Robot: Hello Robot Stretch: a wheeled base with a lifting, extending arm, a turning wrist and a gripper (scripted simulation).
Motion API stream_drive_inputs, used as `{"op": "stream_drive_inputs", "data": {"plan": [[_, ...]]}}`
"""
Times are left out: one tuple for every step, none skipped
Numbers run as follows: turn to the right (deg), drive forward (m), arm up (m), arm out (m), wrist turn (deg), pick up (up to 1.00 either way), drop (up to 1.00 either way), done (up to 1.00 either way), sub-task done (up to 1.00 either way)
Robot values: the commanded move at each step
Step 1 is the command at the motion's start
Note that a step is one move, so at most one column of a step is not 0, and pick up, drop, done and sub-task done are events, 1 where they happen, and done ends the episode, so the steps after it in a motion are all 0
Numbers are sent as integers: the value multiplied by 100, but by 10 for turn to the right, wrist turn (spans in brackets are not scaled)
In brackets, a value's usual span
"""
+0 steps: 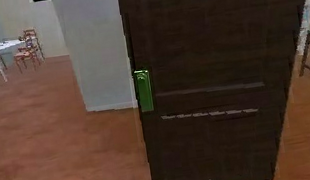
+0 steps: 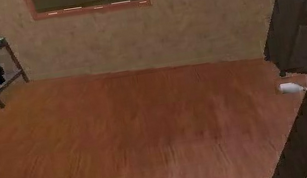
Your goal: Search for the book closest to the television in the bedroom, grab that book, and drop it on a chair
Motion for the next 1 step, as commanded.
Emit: {"op": "stream_drive_inputs", "data": {"plan": [[450,0,0,0,0,0,0,0,0]]}}
